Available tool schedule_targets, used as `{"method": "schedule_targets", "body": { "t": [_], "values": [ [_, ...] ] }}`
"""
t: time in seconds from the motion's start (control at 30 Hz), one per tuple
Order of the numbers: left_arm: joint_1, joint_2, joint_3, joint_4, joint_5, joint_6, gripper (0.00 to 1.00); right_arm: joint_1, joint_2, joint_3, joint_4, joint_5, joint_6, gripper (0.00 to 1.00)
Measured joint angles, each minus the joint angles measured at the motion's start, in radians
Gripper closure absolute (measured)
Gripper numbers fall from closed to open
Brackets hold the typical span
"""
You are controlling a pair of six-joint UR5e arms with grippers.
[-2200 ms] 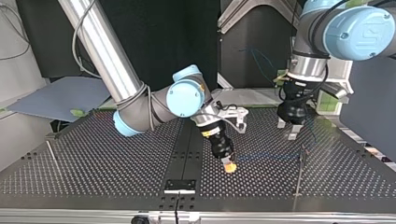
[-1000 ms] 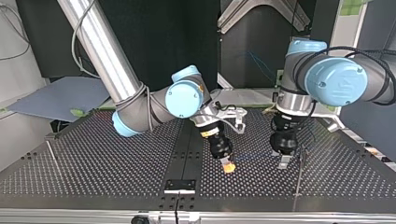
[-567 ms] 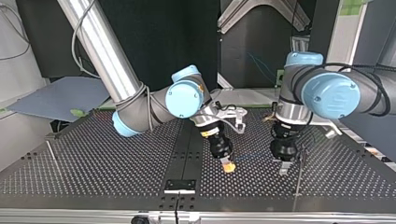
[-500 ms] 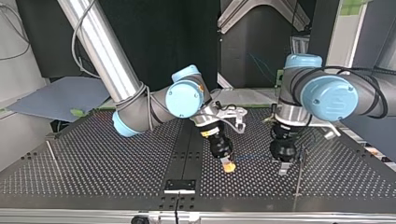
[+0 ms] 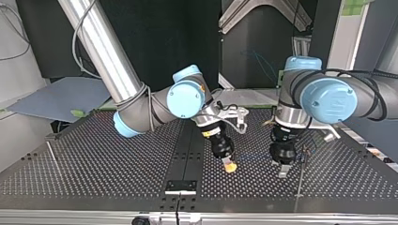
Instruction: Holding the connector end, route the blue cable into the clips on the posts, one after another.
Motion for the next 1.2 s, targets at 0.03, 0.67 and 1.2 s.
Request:
{"method": "schedule_targets", "body": {
  "t": [0.03, 0.67, 1.2],
  "values": [
    [-0.001, 0.0, 0.0, 0.0, 0.0, 0.0, 0.04, 0.0, 0.0, 0.0, 0.0, 0.0, 0.0, 1.0],
    [-0.016, 0.0, 0.0, -0.012, -0.075, -0.001, 1.0, -0.002, 0.0, 0.0, 0.005, 0.0, 0.0, 1.0],
    [-0.027, -0.001, -0.001, -0.045, -0.124, 0.0, 1.0, -0.007, 0.0, 0.013, 0.011, 0.001, 0.002, 1.0]
  ]
}}
